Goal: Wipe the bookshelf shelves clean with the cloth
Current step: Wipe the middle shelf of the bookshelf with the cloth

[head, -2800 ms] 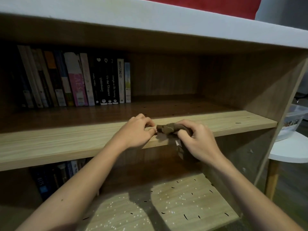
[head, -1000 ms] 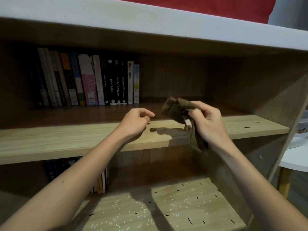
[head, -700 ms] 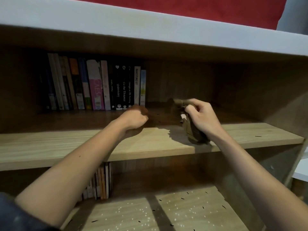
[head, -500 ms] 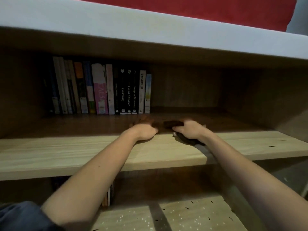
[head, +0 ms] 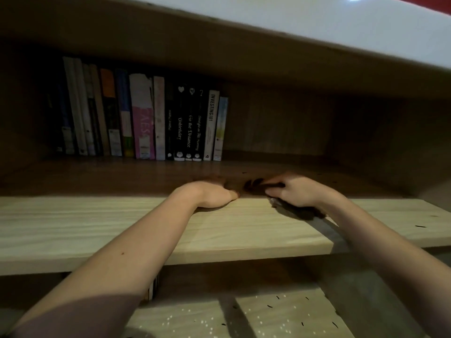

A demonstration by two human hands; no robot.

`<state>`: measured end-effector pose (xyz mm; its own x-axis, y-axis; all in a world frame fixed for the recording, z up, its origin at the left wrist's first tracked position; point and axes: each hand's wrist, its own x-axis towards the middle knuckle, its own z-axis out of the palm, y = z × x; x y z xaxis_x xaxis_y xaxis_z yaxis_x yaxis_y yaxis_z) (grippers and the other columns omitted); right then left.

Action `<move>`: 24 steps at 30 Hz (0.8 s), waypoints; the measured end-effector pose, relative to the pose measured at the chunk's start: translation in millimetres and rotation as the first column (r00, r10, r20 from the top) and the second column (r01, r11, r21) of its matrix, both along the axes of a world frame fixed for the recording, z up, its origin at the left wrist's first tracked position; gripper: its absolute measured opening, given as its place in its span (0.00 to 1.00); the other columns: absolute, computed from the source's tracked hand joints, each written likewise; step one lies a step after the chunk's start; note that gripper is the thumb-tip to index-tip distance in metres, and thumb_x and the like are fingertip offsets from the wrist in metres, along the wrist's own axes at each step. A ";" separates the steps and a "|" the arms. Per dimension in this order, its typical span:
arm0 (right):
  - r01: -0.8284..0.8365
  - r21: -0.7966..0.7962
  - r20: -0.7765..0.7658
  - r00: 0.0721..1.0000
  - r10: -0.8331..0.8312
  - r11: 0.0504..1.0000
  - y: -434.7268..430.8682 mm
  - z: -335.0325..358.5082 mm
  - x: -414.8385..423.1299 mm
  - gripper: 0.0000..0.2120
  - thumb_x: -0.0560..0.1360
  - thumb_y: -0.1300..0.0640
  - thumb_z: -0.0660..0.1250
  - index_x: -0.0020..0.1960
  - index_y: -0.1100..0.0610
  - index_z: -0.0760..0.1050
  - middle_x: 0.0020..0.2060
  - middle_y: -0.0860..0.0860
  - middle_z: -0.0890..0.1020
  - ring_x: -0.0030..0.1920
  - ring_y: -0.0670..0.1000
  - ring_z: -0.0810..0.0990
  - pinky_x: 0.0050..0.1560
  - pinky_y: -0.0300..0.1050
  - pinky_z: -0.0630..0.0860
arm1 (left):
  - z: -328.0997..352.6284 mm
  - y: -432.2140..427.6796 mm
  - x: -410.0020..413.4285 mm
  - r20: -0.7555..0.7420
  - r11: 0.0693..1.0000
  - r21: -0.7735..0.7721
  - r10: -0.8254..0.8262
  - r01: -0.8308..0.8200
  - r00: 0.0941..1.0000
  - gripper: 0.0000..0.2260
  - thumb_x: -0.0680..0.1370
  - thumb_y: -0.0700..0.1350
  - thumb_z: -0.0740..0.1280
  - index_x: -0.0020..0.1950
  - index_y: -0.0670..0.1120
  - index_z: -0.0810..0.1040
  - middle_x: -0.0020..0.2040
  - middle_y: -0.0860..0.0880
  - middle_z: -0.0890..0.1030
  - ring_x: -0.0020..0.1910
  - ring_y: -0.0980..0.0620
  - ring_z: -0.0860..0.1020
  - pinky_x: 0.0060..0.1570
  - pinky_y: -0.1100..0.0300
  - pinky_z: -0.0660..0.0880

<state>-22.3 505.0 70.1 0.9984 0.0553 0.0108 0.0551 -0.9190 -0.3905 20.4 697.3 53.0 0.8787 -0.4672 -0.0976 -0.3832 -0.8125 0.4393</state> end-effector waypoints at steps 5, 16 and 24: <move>0.041 -0.031 0.042 0.998 -0.039 0.999 19.8 -5.9 35.0 0.13 0.79 0.56 0.57 0.61 0.53 0.74 0.49 0.53 0.80 0.43 0.50 0.78 0.48 0.45 0.74 | -1.2 1.0 1.7 0.004 0.999 0.034 0.011 -0.012 1.000 0.27 0.78 0.60 0.54 0.75 0.50 0.59 0.75 0.47 0.61 0.72 0.46 0.61 0.69 0.52 0.59; 0.025 -0.115 0.044 0.999 -0.020 0.993 11.4 -2.3 36.8 0.15 0.79 0.58 0.57 0.64 0.53 0.73 0.54 0.54 0.79 0.46 0.51 0.77 0.50 0.45 0.73 | -0.8 -1.0 0.1 0.003 1.000 0.028 0.004 -0.004 1.000 0.28 0.79 0.59 0.54 0.76 0.50 0.55 0.77 0.47 0.56 0.74 0.46 0.57 0.70 0.53 0.56; -0.047 -0.078 -0.063 0.997 0.043 0.996 -2.0 9.2 7.5 0.08 0.79 0.53 0.58 0.53 0.44 0.74 0.46 0.44 0.79 0.45 0.43 0.75 0.47 0.39 0.71 | -2.5 -1.4 3.7 -0.014 1.000 0.024 -0.003 0.004 1.000 0.27 0.78 0.61 0.54 0.74 0.51 0.60 0.74 0.47 0.62 0.71 0.46 0.63 0.67 0.52 0.60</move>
<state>-14.7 503.0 79.2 0.9935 0.0984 -0.0568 0.0752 -0.9442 -0.3207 24.1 695.9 50.5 0.8757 -0.4675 -0.1207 -0.3801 -0.8216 0.4247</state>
